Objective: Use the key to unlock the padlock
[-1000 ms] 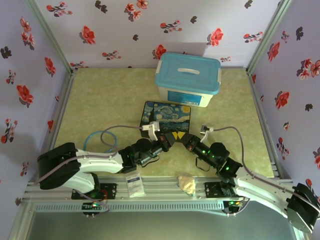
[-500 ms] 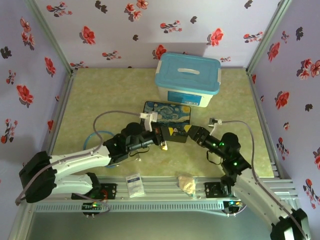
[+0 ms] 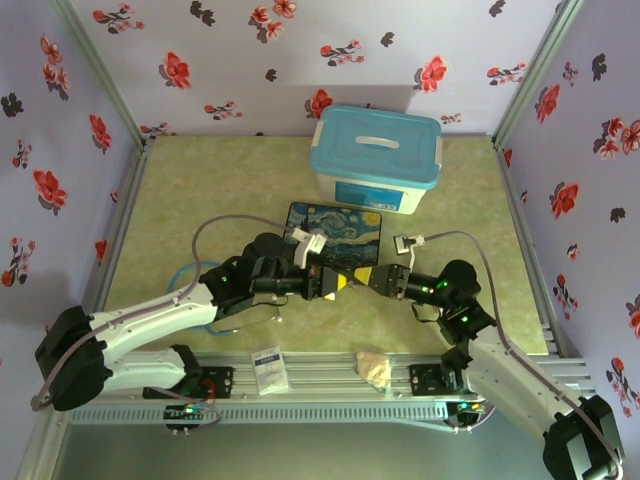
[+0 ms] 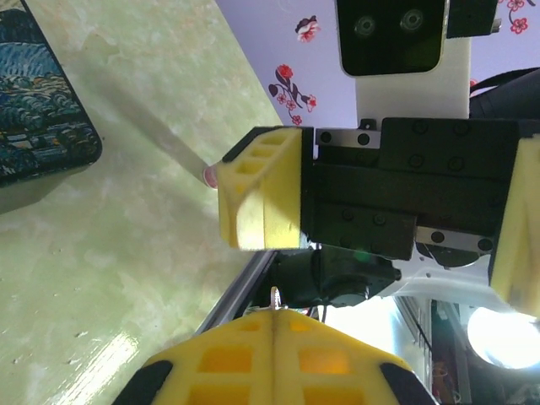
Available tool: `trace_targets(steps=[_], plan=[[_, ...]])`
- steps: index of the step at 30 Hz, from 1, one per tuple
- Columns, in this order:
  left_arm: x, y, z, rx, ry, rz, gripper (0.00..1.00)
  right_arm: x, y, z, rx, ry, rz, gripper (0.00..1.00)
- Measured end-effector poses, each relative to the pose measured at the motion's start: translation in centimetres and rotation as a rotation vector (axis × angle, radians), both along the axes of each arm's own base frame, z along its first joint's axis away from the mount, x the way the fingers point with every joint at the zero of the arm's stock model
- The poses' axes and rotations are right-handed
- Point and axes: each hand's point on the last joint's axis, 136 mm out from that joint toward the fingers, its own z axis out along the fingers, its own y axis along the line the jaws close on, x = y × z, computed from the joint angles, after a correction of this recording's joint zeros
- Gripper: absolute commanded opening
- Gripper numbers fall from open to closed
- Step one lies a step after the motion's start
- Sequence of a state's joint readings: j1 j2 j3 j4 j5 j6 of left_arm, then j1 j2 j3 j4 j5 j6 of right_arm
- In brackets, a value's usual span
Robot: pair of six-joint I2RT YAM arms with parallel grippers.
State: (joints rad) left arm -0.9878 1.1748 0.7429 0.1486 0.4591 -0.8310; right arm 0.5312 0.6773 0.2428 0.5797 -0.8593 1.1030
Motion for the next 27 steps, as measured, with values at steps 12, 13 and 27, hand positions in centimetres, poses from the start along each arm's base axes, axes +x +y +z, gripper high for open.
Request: trace_targets(steps=[12, 13, 27], plan=[[-0.3, -0.4, 1.6, -0.029, -0.009, -0.032, 0.00, -1.2, 0.7, -0.4, -0.013, -0.014, 0.069, 0.41], [-0.4, -0.4, 1.6, -0.028, -0.009, -0.032, 0.00, -1.3, 0.7, -0.3, -0.012, -0.016, 0.071, 0.37], [-0.5, -0.5, 2.1, -0.049, -0.011, -0.046, 0.00, -1.2, 0.7, -0.3, -0.009, -0.025, 0.070, 0.11]])
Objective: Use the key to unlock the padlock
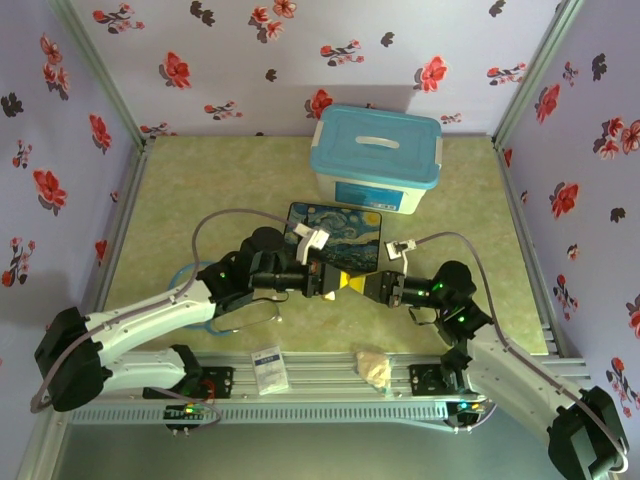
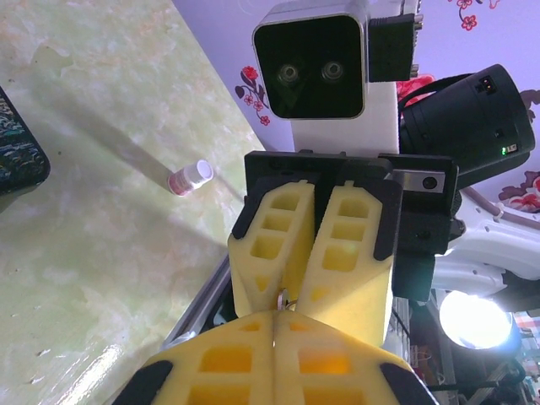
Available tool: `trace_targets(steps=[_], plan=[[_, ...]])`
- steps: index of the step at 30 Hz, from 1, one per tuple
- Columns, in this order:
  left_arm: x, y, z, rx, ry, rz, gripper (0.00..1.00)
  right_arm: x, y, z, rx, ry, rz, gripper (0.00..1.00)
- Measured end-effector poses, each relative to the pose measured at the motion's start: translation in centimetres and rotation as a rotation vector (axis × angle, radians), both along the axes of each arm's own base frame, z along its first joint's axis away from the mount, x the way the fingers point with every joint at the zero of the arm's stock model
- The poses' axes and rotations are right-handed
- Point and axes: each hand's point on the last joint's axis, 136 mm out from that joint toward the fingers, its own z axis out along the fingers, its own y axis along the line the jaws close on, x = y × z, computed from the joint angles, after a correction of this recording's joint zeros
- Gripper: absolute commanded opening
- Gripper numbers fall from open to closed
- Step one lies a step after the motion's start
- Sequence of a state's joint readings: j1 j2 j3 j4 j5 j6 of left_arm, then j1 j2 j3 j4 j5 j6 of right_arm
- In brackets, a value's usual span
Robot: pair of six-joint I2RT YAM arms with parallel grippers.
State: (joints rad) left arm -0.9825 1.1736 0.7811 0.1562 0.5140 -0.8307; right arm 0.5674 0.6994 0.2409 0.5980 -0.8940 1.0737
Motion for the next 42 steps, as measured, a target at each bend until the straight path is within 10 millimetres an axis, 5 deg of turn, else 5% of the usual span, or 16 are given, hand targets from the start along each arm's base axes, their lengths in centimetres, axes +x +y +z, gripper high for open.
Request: trace_targets(steps=[13, 18, 22, 29, 30, 31, 34, 42], plan=[[-0.3, 0.0, 0.2, -0.021, 0.001, -0.014, 0.00, -0.3, -0.4, 0.1, -0.003, -0.017, -0.013, 0.16], [-0.3, 0.0, 0.0, -0.029, 0.006, -0.015, 0.00, -0.1, -0.5, -0.2, -0.009, -0.013, -0.022, 0.12], [-0.3, 0.0, 0.2, -0.039, 0.015, -0.011, 0.00, 0.1, -0.6, -0.2, -0.009, -0.016, -0.029, 0.00], [-0.3, 0.0, 0.0, -0.044, 0.025, -0.007, 0.00, 0.3, -0.7, -0.3, -0.014, -0.011, -0.036, 0.00], [-0.2, 0.0, 0.0, -0.044, 0.027, -0.005, 0.08, 0.3, -0.7, -0.4, -0.015, -0.009, -0.036, 0.00], [-0.2, 0.0, 0.0, -0.045, 0.027, -0.003, 0.30, 0.3, -0.7, -0.4, -0.016, -0.010, -0.036, 0.00], [0.0, 0.0, 0.1, -0.055, 0.027, 0.002, 0.56, 0.6, -0.8, -1.0, -0.038, -0.004, -0.051, 0.00], [2.8, 1.6, -2.0, 0.056, -0.005, 0.185, 0.68, 2.3, -1.7, -5.1, -0.188, 0.073, -0.173, 0.00]])
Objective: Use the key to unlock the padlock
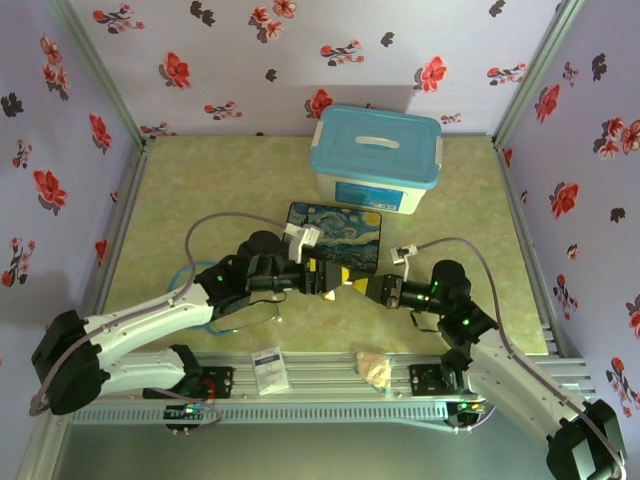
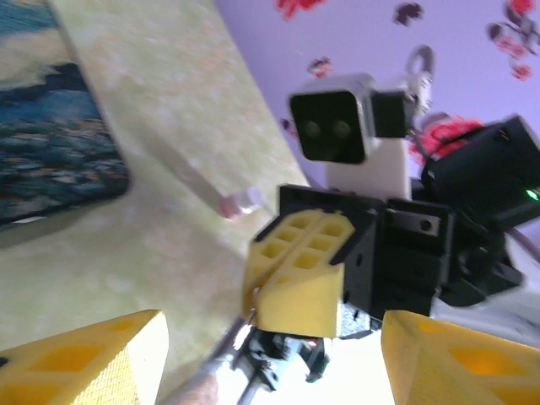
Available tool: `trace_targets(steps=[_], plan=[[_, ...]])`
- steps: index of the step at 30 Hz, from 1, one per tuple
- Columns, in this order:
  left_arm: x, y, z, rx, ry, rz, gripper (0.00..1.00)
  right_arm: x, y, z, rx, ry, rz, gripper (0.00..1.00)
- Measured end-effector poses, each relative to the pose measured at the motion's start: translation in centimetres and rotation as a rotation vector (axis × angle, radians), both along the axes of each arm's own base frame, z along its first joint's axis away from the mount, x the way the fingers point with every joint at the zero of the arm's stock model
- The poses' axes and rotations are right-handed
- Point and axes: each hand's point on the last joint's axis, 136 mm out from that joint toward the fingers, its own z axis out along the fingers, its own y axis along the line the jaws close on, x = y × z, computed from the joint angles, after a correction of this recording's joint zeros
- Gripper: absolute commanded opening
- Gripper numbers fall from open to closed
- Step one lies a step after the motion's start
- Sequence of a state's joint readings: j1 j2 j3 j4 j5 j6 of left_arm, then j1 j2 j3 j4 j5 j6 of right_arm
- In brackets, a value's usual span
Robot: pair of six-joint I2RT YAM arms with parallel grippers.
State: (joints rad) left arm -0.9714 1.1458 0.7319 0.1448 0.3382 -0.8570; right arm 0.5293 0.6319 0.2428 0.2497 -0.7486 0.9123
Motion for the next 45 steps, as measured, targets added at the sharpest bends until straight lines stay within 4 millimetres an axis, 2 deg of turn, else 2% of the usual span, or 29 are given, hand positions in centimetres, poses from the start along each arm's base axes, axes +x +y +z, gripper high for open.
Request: trace_targets(steps=[3, 5, 9, 11, 13, 16, 19, 24, 27, 31, 34, 38, 45], plan=[[1.2, 0.9, -1.2, 0.072, -0.020, 0.114, 0.68, 1.0, -0.9, -1.9, -0.084, 0.040, -0.077, 0.00], [1.3, 1.3, -2.4, 0.139, -0.040, 0.171, 0.67, 1.6, -1.5, -2.8, -0.138, 0.056, -0.121, 0.00], [1.0, 1.6, -5.5, 0.258, -0.077, 0.235, 0.63, 2.2, -2.4, -4.6, -0.222, 0.084, -0.177, 0.00], [1.3, 2.1, -7.7, 0.302, -0.082, 0.265, 0.62, 2.2, -2.7, -5.2, -0.248, 0.093, -0.189, 0.00], [1.6, 2.8, -10.2, 0.367, -0.076, 0.285, 0.63, 2.3, -2.9, -5.5, -0.262, 0.095, -0.198, 0.00], [2.1, 2.7, -12.9, 0.432, -0.069, 0.284, 0.65, 2.3, -3.1, -5.9, -0.278, 0.103, -0.207, 0.00], [2.8, 2.2, -15.0, 0.453, -0.035, 0.274, 0.64, 2.3, -3.2, -6.0, -0.283, 0.109, -0.211, 0.00], [3.9, 2.0, -17.4, 0.476, -0.010, 0.282, 0.58, 2.4, -3.3, -6.0, -0.283, 0.110, -0.214, 0.00], [3.7, 2.0, -18.2, 0.499, -0.015, 0.278, 0.52, 2.4, -3.3, -6.0, -0.282, 0.110, -0.215, 0.00], [3.8, 1.8, -18.1, 0.495, -0.042, 0.292, 0.48, 2.4, -3.2, -5.6, -0.261, 0.112, -0.219, 0.00], [3.8, 1.7, -18.5, 0.511, -0.062, 0.295, 0.47, 2.7, -3.1, -5.0, -0.239, 0.103, -0.226, 0.00], [3.3, 1.8, -20.0, 0.562, -0.075, 0.287, 0.46, 3.0, -3.1, -5.0, -0.234, 0.103, -0.234, 0.00], [3.6, 1.8, -20.3, 0.578, -0.110, 0.307, 0.40, 3.1, -3.1, -5.0, -0.233, 0.102, -0.237, 0.00]])
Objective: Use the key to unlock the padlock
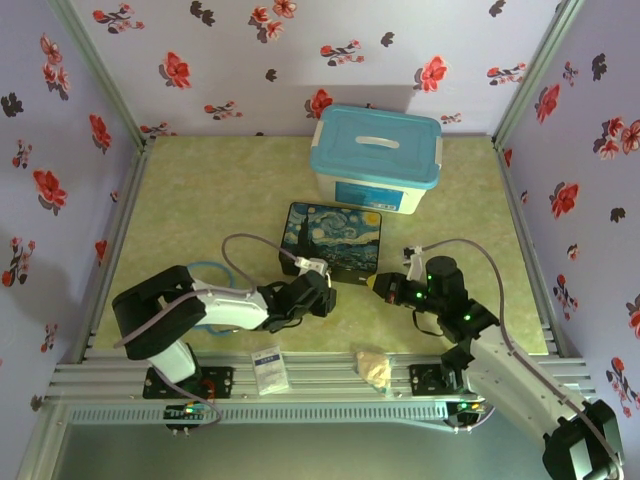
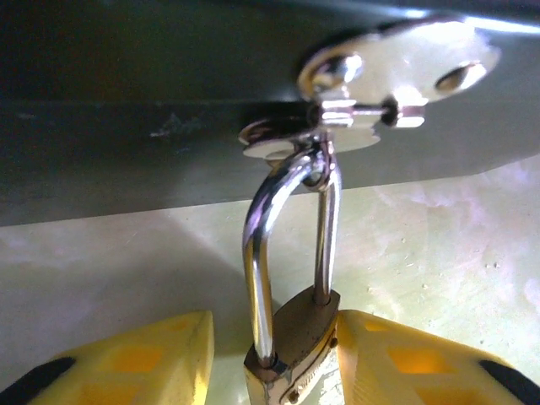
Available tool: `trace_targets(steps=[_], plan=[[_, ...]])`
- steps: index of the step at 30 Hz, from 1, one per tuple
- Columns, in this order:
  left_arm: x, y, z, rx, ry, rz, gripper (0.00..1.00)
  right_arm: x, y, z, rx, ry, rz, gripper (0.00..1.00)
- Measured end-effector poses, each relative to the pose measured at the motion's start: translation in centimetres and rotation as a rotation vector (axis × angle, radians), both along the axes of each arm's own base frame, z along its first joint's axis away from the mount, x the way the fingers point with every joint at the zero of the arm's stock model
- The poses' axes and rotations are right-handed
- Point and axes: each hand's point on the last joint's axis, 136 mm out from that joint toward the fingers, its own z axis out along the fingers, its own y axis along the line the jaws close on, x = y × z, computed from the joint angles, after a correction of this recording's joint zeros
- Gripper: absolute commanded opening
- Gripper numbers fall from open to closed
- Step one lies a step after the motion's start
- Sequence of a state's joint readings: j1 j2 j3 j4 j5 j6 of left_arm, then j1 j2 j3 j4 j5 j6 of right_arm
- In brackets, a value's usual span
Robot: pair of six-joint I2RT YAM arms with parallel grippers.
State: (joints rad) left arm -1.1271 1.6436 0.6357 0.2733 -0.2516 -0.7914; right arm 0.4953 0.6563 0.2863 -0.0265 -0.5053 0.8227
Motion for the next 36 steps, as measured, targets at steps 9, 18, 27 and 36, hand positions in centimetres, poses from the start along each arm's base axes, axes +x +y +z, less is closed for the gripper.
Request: trace_targets(steps=[9, 18, 27, 36], plan=[[0.4, -0.6, 0.0, -0.017, -0.014, 0.010, 0.29, 0.0, 0.0, 0.1, 0.002, -0.005, -0.001, 0.00], [-0.2, -1.8, 0.5, -0.105, 0.046, 0.014, 0.20, -0.3, -0.2, -0.8, 0.002, 0.022, -0.009, 0.00], [-0.7, -2.3, 0.6, -0.160, 0.103, 0.037, 0.09, -0.6, -0.3, -1.5, 0.001, 0.041, -0.012, 0.00], [-0.7, -3.9, 1.5, -0.390, 0.205, 0.142, 0.00, -2.4, 0.1, -5.5, -0.040, 0.089, -0.008, 0.00]])
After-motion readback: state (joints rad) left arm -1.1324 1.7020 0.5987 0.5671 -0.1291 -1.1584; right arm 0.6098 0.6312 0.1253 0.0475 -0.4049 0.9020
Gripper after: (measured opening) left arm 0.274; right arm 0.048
